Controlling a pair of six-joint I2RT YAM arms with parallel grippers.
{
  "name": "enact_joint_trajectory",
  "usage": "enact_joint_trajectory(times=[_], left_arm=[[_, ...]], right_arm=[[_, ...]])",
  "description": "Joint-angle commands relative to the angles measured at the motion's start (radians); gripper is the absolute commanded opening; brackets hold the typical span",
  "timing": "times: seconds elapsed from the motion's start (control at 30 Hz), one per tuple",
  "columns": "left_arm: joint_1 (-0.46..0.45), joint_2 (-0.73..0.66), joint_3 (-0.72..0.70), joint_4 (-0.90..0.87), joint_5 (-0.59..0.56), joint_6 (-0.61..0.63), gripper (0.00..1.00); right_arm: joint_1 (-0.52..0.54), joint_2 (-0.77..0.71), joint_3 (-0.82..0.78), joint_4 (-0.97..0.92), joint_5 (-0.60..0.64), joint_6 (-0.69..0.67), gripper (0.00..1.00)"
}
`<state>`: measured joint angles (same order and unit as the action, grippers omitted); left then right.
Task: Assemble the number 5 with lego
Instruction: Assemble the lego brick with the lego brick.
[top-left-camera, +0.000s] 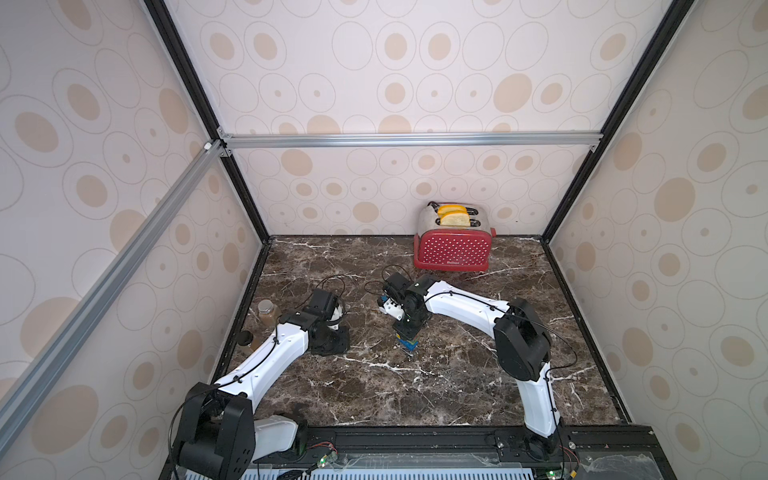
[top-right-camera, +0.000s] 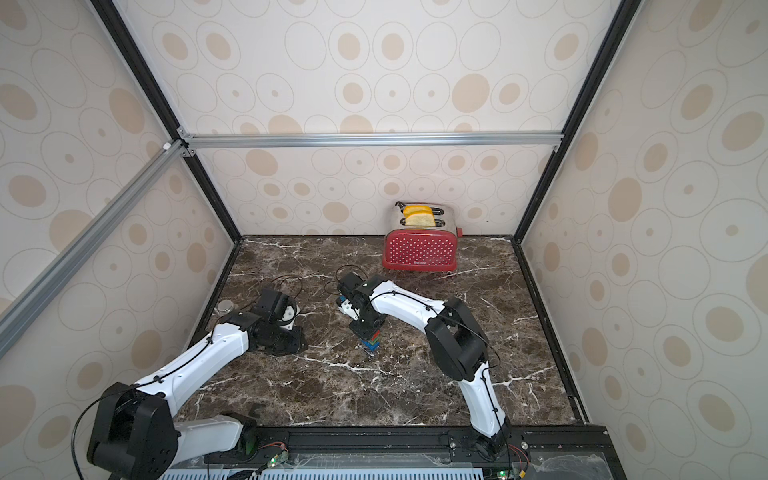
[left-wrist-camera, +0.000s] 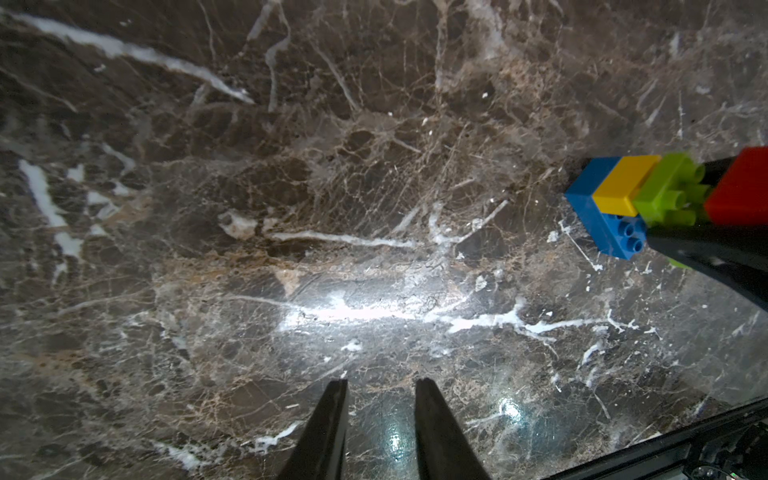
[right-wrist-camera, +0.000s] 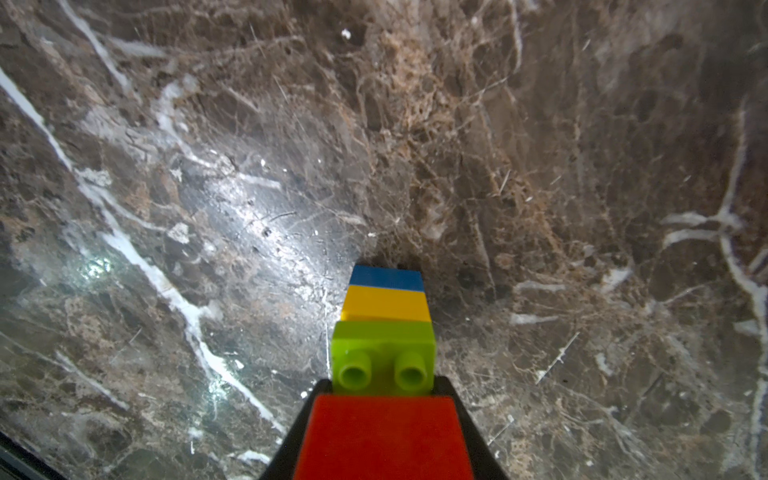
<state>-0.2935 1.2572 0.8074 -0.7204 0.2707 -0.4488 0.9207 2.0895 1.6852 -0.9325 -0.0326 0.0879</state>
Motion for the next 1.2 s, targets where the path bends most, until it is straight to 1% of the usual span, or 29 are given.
enact_joint_trajectory(times=[0.0, 0.37, 0.7, 0.93, 1.07, 1.17], left_arm=[[0.006, 0.008, 0.000, -0.004, -0.008, -0.006, 0.31], [0.007, 0.011, 0.002, -0.002, -0.009, -0.005, 0.31], [0.007, 0.016, 0.001, 0.001, -0.008, -0.004, 0.31], [0.005, 0.027, 0.004, 0.001, -0.010, -0.002, 0.30], [0.007, 0.028, 0.004, 0.001, -0.010, -0.002, 0.30], [0.006, 0.029, 0.004, 0.001, -0.011, -0.002, 0.30]], right_arm=[[0.002, 0.104, -0.032, -0.118, -0.011, 0.027, 0.20], [0.003, 0.122, -0.026, -0.124, -0.025, 0.053, 0.20], [0.004, 0.146, -0.024, -0.126, 0.009, 0.046, 0.20], [0.002, 0.124, 0.012, -0.146, 0.029, 0.033, 0.20], [0.002, 0.118, 0.033, -0.158, 0.028, 0.027, 0.24], [0.002, 0.112, 0.046, -0.163, 0.033, 0.025, 0.30]])
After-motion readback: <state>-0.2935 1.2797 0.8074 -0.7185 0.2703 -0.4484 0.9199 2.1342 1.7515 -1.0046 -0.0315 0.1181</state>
